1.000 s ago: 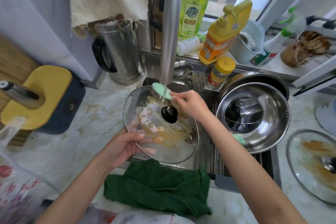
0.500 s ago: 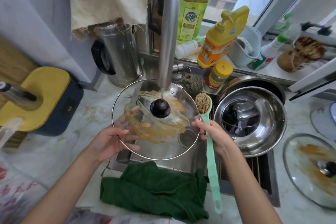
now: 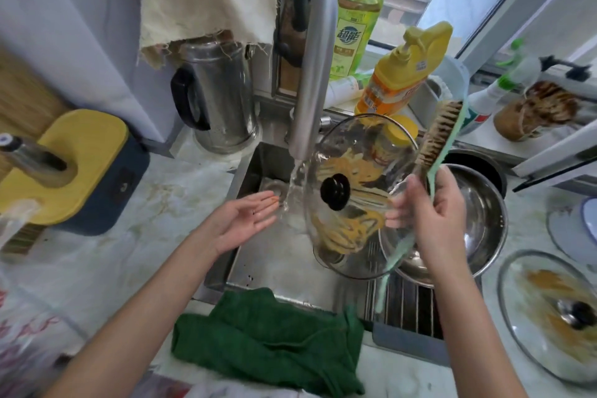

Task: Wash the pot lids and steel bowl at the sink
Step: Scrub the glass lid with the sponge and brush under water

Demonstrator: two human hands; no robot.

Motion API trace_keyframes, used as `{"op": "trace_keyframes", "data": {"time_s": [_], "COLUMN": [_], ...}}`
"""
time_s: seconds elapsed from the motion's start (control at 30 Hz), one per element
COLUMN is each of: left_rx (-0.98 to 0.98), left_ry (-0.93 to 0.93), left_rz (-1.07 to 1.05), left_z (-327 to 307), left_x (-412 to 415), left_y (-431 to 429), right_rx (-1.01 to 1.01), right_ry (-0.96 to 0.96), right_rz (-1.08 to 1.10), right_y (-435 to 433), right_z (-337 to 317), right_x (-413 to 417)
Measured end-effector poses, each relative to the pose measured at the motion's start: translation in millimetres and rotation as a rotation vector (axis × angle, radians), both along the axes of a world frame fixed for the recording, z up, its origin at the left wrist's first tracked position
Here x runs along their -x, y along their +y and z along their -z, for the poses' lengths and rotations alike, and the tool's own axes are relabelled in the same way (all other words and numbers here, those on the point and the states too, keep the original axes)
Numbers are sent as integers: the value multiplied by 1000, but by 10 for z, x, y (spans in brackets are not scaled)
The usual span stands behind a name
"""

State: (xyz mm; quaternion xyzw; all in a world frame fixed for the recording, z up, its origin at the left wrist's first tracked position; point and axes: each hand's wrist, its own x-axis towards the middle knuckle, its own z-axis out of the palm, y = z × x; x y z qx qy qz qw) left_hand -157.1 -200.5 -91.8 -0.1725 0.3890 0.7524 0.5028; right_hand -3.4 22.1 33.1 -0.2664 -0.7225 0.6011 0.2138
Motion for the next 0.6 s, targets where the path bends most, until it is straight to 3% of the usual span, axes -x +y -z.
{"op": "trace_keyframes", "data": {"time_s": [0.1, 0.2, 0.47, 0.6], "left_rx": [-55, -49, 455, 392], "left_ry": [-37, -94, 230, 231], "left_rz": [-73, -126, 33, 67], "left_z": [-67, -143, -203, -187], "left_x": [31, 38, 57, 64], "left_y": [180, 379, 690, 691], "right_rx": [-336, -489, -375, -245], "right_ry": [-22, -55, -44, -33], "right_rz": [-13, -36, 10, 21], "right_y": [50, 76, -16, -71], "right_z": [-77, -26, 178, 272], "right_x": [-40, -81, -181, -215]}}
